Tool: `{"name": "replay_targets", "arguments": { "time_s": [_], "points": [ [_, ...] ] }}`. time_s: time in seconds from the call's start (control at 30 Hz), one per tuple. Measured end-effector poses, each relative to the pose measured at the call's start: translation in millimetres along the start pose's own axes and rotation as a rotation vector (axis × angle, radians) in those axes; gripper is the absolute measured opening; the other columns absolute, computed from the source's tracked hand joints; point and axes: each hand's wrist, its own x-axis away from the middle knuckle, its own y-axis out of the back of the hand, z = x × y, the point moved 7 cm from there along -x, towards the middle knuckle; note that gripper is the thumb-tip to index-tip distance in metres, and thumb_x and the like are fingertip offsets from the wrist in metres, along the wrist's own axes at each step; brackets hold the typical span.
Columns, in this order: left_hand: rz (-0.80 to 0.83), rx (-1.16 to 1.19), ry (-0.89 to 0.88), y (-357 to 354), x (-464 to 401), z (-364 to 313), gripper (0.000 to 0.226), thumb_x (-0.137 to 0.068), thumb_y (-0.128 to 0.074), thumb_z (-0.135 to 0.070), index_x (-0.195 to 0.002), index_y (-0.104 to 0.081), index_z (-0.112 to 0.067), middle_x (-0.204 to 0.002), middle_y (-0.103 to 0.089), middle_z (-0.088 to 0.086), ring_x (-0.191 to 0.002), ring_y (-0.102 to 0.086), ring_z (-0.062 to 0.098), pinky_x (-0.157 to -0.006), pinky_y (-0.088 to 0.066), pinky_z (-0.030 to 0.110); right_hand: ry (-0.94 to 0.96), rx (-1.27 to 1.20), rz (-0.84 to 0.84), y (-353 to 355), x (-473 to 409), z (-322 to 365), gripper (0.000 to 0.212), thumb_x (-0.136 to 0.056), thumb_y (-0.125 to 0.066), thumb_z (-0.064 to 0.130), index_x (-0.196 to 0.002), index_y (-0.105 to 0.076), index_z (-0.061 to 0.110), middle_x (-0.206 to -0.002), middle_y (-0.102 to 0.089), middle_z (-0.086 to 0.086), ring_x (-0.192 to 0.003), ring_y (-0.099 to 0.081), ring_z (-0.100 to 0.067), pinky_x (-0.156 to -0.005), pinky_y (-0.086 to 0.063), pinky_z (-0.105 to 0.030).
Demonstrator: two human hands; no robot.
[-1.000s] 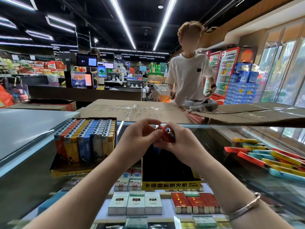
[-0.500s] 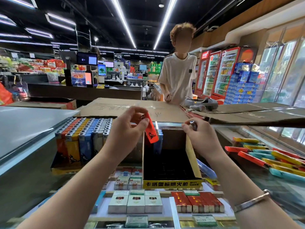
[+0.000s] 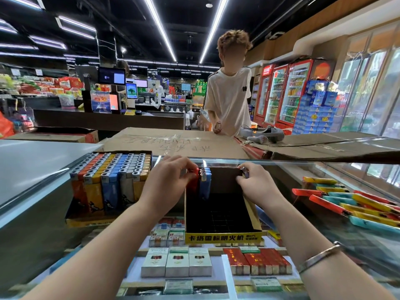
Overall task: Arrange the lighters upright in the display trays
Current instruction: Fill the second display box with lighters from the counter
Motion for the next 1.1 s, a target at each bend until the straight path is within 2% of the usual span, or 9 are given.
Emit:
{"name": "replay_targets", "arguments": {
  "time_s": [0.13,0.23,0.3,0.4,0.57,0.77,0.87,1.0,1.1],
  "points": [
    [0.046,0.044,0.047,-4,1,2,0.011,-0.084,-0.065,-0.014,-0.094,-0.07,-0.014,-0.096,-0.063,-0.004,-0.084,-0.057,0.012,-0.073,-0.052,0.034,-0.006,-0.007,-0.002,0,-1,0,0.018,-0.088,-0.052,0.012,-0.103,-0.062,0.014,-0.094,-0.066,-0.005,-0.093,-0.059,-0.023,-0.085,-0.049,-0.043],
    [0.085,0.09,0.082,-6,0,4,0.012,-0.086,-0.063,-0.014,-0.096,-0.069,-0.014,-0.096,-0.063,-0.005,-0.084,-0.059,0.01,-0.075,-0.054,0.034,0.002,0.0,0.011,-1,0,0,0.016,-0.089,-0.053,0.014,-0.103,-0.062,0.014,-0.092,-0.065,-0.003,-0.091,-0.059,-0.022,-0.084,-0.049,-0.042],
    [0.107,0.116,0.103,-7,1,5,0.012,-0.087,-0.062,-0.015,-0.097,-0.068,-0.014,-0.097,-0.062,-0.005,-0.085,-0.059,0.01,-0.076,-0.054,0.034,0.019,-0.007,-0.031,4,0,2,0.016,-0.089,-0.055,0.015,-0.105,-0.059,0.014,-0.086,-0.061,0.001,-0.085,-0.058,-0.017,-0.077,-0.05,-0.037],
    [0.108,0.103,0.104,-5,2,5,0.015,-0.087,-0.061,-0.019,-0.101,-0.066,-0.018,-0.099,-0.06,-0.006,-0.088,-0.058,0.01,-0.077,-0.054,0.033,0.072,-0.132,-0.121,20,1,13,0.024,-0.083,-0.057,0.009,-0.104,-0.047,0.017,-0.08,-0.048,0.006,-0.072,-0.046,-0.007,-0.06,-0.036,-0.025],
    [0.046,0.32,0.143,3,0,-1,0.015,-0.085,-0.06,-0.032,-0.1,-0.057,-0.034,-0.1,-0.058,-0.015,-0.093,-0.059,0.005,-0.082,-0.052,0.025,0.236,-0.262,0.223,-1,20,49,0.038,-0.084,-0.051,-0.004,-0.105,-0.032,0.02,-0.085,-0.044,0.004,-0.075,-0.047,-0.005,-0.059,-0.037,-0.014],
    [0.127,0.405,0.053,-2,3,-24,0.052,-0.07,-0.053,-0.062,-0.107,-0.061,-0.027,-0.091,-0.066,-0.013,-0.084,-0.062,0.002,-0.078,-0.053,0.026,0.399,-0.195,0.295,-12,36,67,0.041,-0.083,-0.049,-0.004,-0.103,-0.029,0.025,-0.09,-0.053,0.003,-0.081,-0.053,-0.007,-0.065,-0.041,-0.016],
    [0.085,0.413,0.058,0,3,-24,0.043,-0.073,-0.059,-0.051,-0.107,-0.062,-0.025,-0.092,-0.067,-0.011,-0.085,-0.063,0.003,-0.079,-0.054,0.029,0.408,-0.234,0.325,-15,37,68,0.044,-0.083,-0.053,-0.002,-0.102,-0.03,0.031,-0.098,-0.057,0.001,-0.09,-0.057,-0.007,-0.073,-0.047,-0.017],
    [0.027,0.444,0.072,2,1,-20,0.024,-0.079,-0.069,-0.02,-0.103,-0.064,-0.022,-0.091,-0.068,-0.008,-0.084,-0.065,0.007,-0.077,-0.055,0.032,0.41,-0.264,0.31,-19,35,67,0.048,-0.08,-0.063,0.002,-0.093,-0.035,0.039,-0.093,-0.058,0.006,-0.085,-0.057,-0.004,-0.071,-0.044,-0.015],
    [-0.001,0.496,0.108,4,0,-15,0.025,-0.079,-0.07,-0.016,-0.099,-0.065,-0.028,-0.088,-0.069,-0.011,-0.082,-0.065,0.009,-0.076,-0.055,0.03,0.408,-0.303,0.318,-16,32,66,0.039,-0.078,-0.07,0.007,-0.088,-0.044,0.035,-0.085,-0.06,0.006,-0.076,-0.058,-0.003,-0.069,-0.048,-0.02]
  ]
}}
